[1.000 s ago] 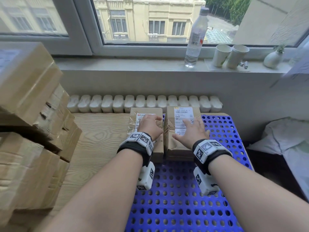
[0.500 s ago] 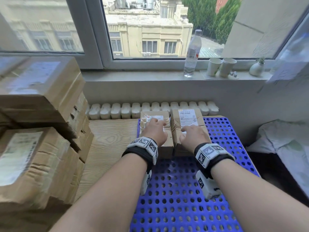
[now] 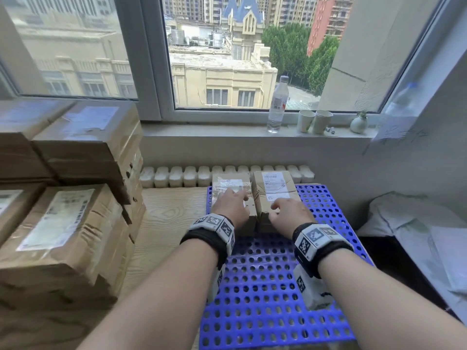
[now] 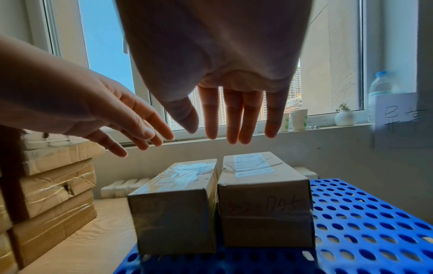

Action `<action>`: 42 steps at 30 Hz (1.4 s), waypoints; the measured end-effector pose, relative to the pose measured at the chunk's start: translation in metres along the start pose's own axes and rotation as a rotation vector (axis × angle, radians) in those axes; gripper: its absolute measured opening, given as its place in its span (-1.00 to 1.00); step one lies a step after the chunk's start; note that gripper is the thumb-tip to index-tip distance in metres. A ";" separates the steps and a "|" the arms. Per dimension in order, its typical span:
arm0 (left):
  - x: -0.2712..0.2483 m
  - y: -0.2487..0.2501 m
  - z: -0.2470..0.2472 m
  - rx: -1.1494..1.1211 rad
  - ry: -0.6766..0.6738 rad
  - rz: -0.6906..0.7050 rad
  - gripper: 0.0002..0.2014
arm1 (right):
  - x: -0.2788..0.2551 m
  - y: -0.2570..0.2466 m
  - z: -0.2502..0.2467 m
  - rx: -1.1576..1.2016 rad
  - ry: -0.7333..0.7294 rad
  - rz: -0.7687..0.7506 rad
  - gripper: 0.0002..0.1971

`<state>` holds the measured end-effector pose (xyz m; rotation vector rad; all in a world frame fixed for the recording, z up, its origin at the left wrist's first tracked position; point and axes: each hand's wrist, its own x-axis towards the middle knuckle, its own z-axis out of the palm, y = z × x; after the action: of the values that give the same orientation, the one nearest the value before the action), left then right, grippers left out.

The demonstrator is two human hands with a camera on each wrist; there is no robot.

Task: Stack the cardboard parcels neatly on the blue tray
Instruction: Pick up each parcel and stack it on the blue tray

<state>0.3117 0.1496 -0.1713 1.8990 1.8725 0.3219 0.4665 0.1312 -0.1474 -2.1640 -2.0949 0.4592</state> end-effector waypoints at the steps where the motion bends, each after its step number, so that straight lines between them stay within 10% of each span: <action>1: -0.009 0.000 0.000 0.003 0.003 0.001 -0.61 | -0.008 0.000 0.001 0.002 0.005 -0.005 -0.68; 17: -0.169 -0.033 -0.021 0.041 0.067 0.011 -0.63 | -0.151 -0.046 0.022 0.016 0.006 -0.074 -0.72; 42: -0.319 -0.247 -0.228 -0.042 0.467 -0.153 -0.72 | -0.244 -0.360 0.036 -0.027 0.103 -0.483 -0.70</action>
<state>-0.0290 -0.1364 -0.0424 1.7442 2.2680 0.8032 0.1082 -0.0965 -0.0470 -1.5660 -2.4572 0.2629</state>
